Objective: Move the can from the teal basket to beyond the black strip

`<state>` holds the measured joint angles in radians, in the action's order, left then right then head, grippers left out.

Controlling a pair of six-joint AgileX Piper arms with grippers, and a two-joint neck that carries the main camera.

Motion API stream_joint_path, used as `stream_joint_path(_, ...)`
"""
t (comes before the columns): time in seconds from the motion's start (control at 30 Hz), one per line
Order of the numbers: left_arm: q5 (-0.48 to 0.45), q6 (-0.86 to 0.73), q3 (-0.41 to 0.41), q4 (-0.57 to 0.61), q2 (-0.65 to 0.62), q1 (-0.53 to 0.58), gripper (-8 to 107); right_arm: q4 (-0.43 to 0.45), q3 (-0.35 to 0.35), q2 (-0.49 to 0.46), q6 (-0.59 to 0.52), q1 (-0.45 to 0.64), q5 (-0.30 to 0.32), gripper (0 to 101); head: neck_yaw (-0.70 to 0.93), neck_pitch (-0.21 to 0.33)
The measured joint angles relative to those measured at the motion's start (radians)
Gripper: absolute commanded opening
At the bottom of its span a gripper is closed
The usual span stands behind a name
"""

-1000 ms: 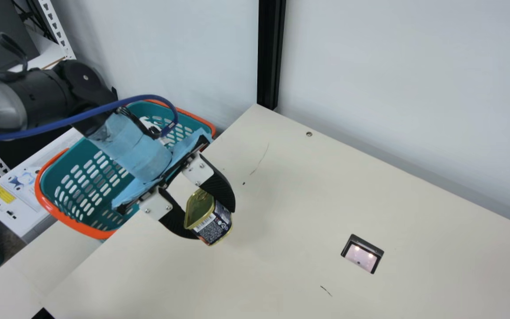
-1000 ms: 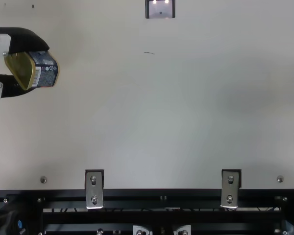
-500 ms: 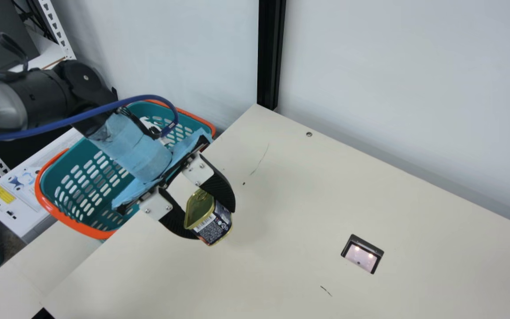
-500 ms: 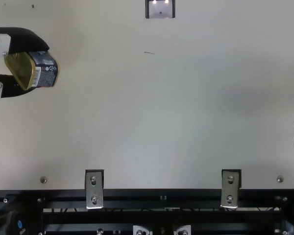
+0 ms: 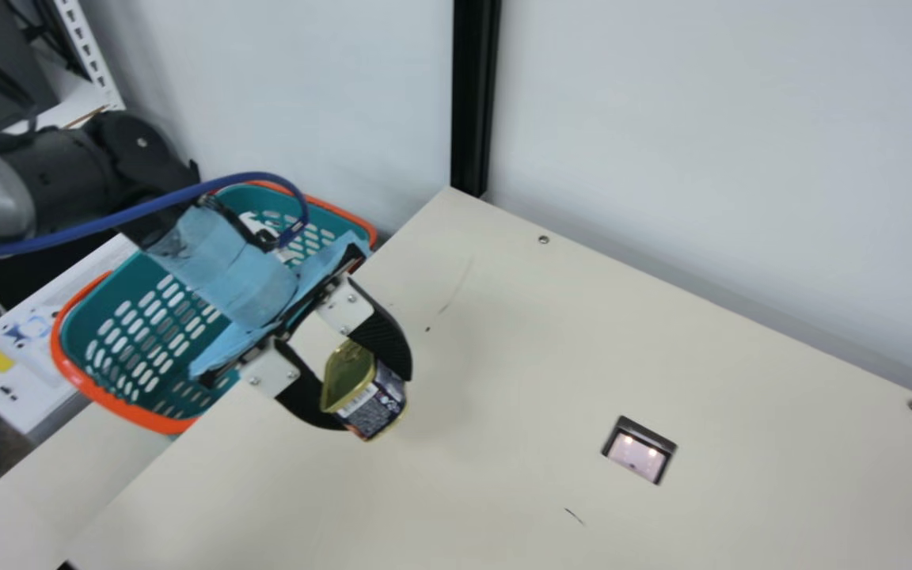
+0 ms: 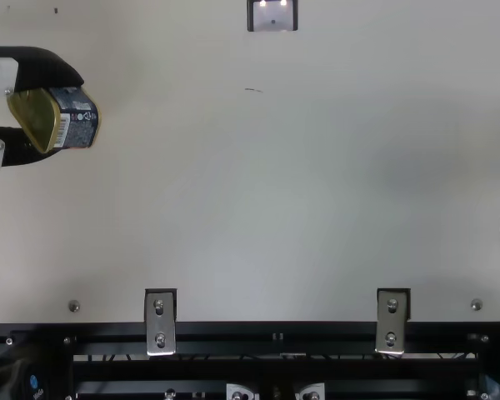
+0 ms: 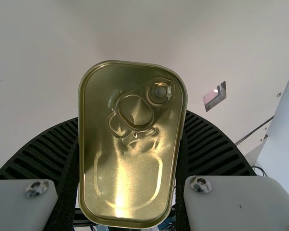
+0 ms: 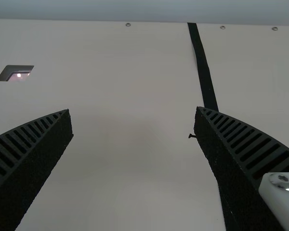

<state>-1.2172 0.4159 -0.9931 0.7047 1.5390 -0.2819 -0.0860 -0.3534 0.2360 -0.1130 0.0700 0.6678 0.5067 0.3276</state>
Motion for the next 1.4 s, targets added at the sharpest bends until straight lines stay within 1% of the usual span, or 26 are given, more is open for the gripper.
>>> stream_joint_path(0.37, 0.0, 0.0, 0.0, 0.0, 0.0, 0.0, 10, 0.0, 0.0, 0.0, 0.0, 0.0, 0.0, 101, -0.246, -0.041)
stream_joint_path(0.43, 0.0, 0.0, 0.0, 0.0, 0.0, 0.0, 10, 0.0, 0.0, 0.0, 0.0, 0.0, 0.0, 101, -0.276, -0.067)
stream_joint_path(0.5, 0.0, 0.0, 0.0, 0.0, 0.0, 0.0, 10, 0.0, 0.0, 0.0, 0.0, 0.0, 0.0, 101, -0.297, -0.072)
stream_joint_path(0.77, 0.004, -0.009, 0.0, 0.0, -0.003, 0.0, 10, 0.0, 0.0, 0.0, 0.0, 0.0, 0.0, 101, -0.297, -0.072)
stream_joint_path(1.03, 0.092, -0.013, 0.002, 0.0, -0.08, 0.055, 10, 0.0, 0.0, 0.0, 0.0, 0.0, 0.0, 101, -0.297, -0.072)
stream_joint_path(1.4, 0.279, 0.016, -0.011, -0.068, -0.259, 0.183, 10, 0.0, 0.0, 0.0, 0.0, 0.0, 0.0, 101, -0.297, -0.072)
